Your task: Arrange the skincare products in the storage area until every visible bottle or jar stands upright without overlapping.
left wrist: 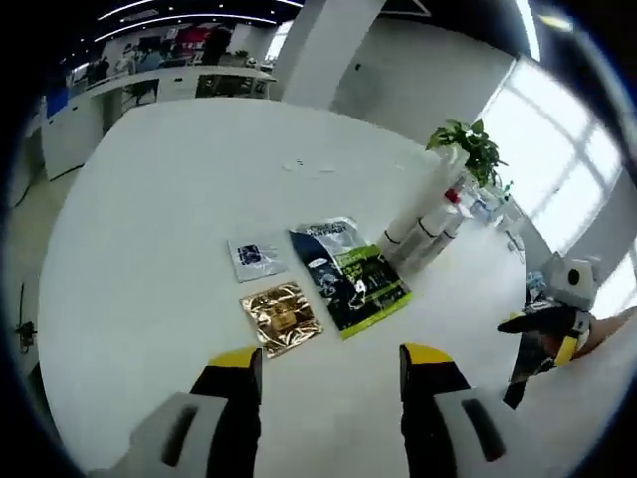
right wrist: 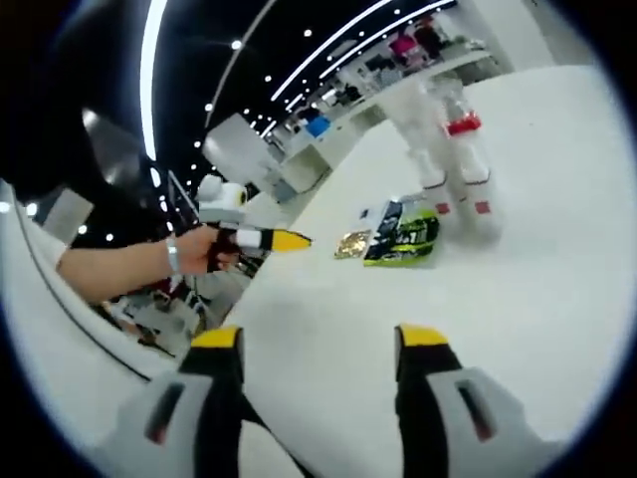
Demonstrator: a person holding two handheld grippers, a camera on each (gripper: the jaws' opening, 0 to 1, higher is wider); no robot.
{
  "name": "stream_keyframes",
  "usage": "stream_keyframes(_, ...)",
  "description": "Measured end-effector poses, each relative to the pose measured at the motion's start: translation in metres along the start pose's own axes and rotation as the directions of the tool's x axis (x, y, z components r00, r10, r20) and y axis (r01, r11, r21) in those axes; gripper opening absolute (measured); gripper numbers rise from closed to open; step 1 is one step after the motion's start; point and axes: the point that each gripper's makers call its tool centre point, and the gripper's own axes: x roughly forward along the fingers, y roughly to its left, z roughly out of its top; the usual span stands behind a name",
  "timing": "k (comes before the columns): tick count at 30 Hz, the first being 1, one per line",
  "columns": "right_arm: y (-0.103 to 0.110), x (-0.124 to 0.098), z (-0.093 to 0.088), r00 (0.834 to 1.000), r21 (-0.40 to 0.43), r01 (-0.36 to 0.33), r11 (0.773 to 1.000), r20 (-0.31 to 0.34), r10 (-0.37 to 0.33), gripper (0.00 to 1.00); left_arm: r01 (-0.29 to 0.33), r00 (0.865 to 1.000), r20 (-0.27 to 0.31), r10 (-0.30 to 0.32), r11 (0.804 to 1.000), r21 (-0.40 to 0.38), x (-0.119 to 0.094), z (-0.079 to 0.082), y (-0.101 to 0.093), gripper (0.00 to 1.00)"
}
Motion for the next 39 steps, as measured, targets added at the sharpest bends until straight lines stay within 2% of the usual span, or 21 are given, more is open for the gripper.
stream_keyframes(2, 0.002, 0.004, 0.003, 1.0, 0.002, -0.013, 1.0, 0.008, 0.013, 0.61, 0.037, 0.996, 0.086, -0.036, 0.999, -0.018, -0.014, 0.005, -0.02, 0.57)
stream_keyframes(3, 0.003, 0.005, 0.003, 1.0, 0.0, -0.017, 1.0, 0.009, 0.017, 0.61, 0.04, 0.993, 0.108, -0.037, 0.999, -0.024, -0.018, 0.005, -0.023, 0.57)
stream_keyframes(4, 0.007, 0.008, 0.005, 0.999, -0.009, -0.031, 0.999, 0.01, 0.031, 0.61, 0.045, 0.984, 0.173, -0.036, 0.998, -0.046, -0.029, 0.007, -0.034, 0.57)
stream_keyframes(8, 0.015, 0.013, 0.009, 0.998, -0.029, -0.057, 0.998, 0.01, 0.058, 0.61, 0.017, 0.986, 0.168, -0.009, 0.999, -0.042, -0.043, -0.017, -0.046, 0.58)
stream_keyframes(10, 0.019, 0.014, 0.012, 0.998, -0.041, -0.069, 0.997, 0.012, 0.069, 0.62, 0.005, 0.983, 0.183, 0.002, 0.999, -0.037, -0.052, -0.024, -0.052, 0.57)
stream_keyframes(13, 0.025, 0.012, 0.02, 0.996, -0.062, -0.078, 0.995, 0.027, 0.08, 0.64, 0.019, 0.974, 0.225, -0.006, 0.998, -0.055, -0.062, -0.024, -0.061, 0.58)
stream_keyframes(15, 0.031, 0.009, 0.034, 0.993, -0.084, -0.088, 0.993, 0.067, 0.094, 0.66, 0.052, 0.956, 0.289, -0.039, 0.998, -0.039, -0.082, -0.024, -0.082, 0.58)
stream_keyframes(16, 0.031, 0.008, 0.036, 0.993, -0.085, -0.088, 0.993, 0.072, 0.094, 0.66, 0.057, 0.952, 0.302, -0.039, 0.997, -0.048, -0.084, -0.024, -0.083, 0.58)
stream_keyframes(18, 0.034, 0.007, 0.045, 0.991, -0.099, -0.084, 0.991, 0.098, 0.094, 0.68, 0.079, 0.932, 0.36, -0.039, 0.992, -0.098, -0.102, -0.025, -0.09, 0.58)
stream_keyframes(21, 0.039, 0.005, 0.054, 0.988, -0.195, -0.049, 0.98, 0.136, 0.077, 0.75, 0.052, 0.889, 0.458, 0.004, 0.993, -0.109, -0.13, -0.018, -0.088, 0.6)
stream_keyframes(22, 0.04, 0.005, 0.054, 0.988, -0.199, -0.047, 0.979, 0.137, 0.075, 0.79, 0.041, 0.883, 0.469, 0.013, 0.994, -0.104, -0.133, -0.017, -0.086, 0.61)
stream_keyframes(24, 0.049, -0.001, 0.058, 0.984, -0.248, -0.03, 0.968, 0.164, 0.072, 0.82, 0.0, 0.854, 0.517, 0.057, 0.994, -0.109, -0.146, -0.013, -0.083, 0.64)
stream_keyframes(25, 0.051, -0.003, 0.058, 0.983, -0.259, -0.026, 0.965, 0.17, 0.073, 0.84, -0.005, 0.846, 0.529, 0.067, 0.993, -0.119, -0.15, -0.013, -0.082, 0.65)
stream_keyframes(26, 0.053, -0.005, 0.059, 0.982, -0.264, -0.026, 0.964, 0.172, 0.073, 0.85, -0.003, 0.83, 0.553, 0.077, 0.991, -0.133, -0.155, -0.011, -0.082, 0.67)
stream_keyframes(28, 0.057, -0.011, 0.062, 0.98, -0.28, -0.016, 0.96, 0.185, 0.07, 0.85, -0.008, 0.814, 0.575, 0.085, 0.991, -0.136, -0.162, -0.01, -0.085, 0.71)
stream_keyframes(30, 0.06, -0.02, 0.066, 0.978, -0.276, -0.008, 0.961, 0.2, 0.066, 0.85, -0.007, 0.815, 0.574, 0.079, 0.992, -0.127, -0.163, -0.012, -0.089, 0.73)
stream_keyframes(32, 0.061, -0.028, 0.071, 0.974, -0.26, 0.007, 0.966, 0.222, 0.053, 0.85, -0.034, 0.803, 0.591, 0.082, 0.995, -0.092, -0.166, -0.011, -0.092, 0.74)
stream_keyframes(33, 0.061, -0.031, 0.073, 0.971, -0.259, 0.014, 0.966, 0.233, 0.048, 0.86, -0.041, 0.802, 0.592, 0.077, 0.996, -0.074, -0.167, -0.012, -0.095, 0.75)
stream_keyframes(37, 0.06, -0.042, 0.079, 0.966, -0.256, 0.045, 0.966, 0.256, 0.023, 0.96, -0.055, 0.8, 0.594, 0.078, 0.997, -0.057, -0.17, -0.016, -0.1, 0.79)
stream_keyframes(39, 0.06, -0.046, 0.082, 0.968, -0.261, 0.047, 0.964, 0.251, 0.02, 0.99, -0.071, 0.809, 0.584, 0.073, 0.997, -0.026, -0.169, -0.022, -0.102, 0.8)
